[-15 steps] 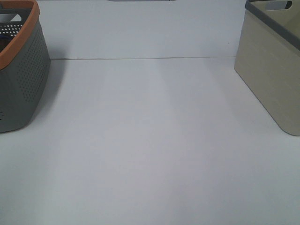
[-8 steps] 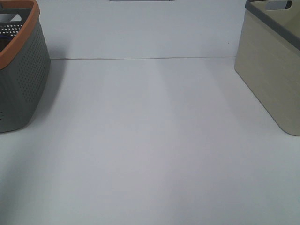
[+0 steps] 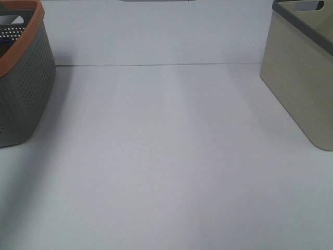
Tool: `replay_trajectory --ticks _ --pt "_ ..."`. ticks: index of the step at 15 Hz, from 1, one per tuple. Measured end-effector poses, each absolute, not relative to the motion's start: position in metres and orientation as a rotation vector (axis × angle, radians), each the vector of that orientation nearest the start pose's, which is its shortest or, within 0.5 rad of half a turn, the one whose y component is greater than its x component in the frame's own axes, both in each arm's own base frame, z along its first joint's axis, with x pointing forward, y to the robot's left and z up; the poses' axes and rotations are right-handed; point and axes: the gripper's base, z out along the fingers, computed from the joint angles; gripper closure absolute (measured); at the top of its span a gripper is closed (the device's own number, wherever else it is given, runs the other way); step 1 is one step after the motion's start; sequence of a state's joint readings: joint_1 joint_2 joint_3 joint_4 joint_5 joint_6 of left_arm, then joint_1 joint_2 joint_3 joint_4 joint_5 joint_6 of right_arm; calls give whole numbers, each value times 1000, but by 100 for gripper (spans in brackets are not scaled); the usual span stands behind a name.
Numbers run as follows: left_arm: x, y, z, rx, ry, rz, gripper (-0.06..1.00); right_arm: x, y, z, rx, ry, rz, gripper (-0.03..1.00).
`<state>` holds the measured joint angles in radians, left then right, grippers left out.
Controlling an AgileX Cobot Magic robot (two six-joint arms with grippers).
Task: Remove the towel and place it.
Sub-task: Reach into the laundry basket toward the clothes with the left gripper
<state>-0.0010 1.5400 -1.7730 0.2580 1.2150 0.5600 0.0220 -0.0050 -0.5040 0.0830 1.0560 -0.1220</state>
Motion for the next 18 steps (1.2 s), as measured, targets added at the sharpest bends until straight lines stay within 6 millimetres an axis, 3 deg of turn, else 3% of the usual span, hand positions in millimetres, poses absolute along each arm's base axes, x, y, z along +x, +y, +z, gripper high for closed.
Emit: replay_trajectory --ticks 2,4,6,7,13,15,18 --pt "348 31 423 754 2430 638 -5 -6 6 279 -150 2022 36 29" --pt "382 49 394 842 2473 666 -4 -6 6 279 -150 2022 36 29" --pt "406 74 367 873 2508 607 -3 -6 6 279 -150 2022 36 29" --pt "424 92 337 948 2508 483 -2 -6 6 279 -150 2022 36 29" --pt "466 103 255 1260 2438 415 3 -6 6 279 -150 2022 36 29" --pt "474 105 239 1272 2422 430 5 -6 6 279 -150 2022 36 29" --pt "488 96 212 1340 2389 440 23 -6 6 279 -150 2022 36 29"
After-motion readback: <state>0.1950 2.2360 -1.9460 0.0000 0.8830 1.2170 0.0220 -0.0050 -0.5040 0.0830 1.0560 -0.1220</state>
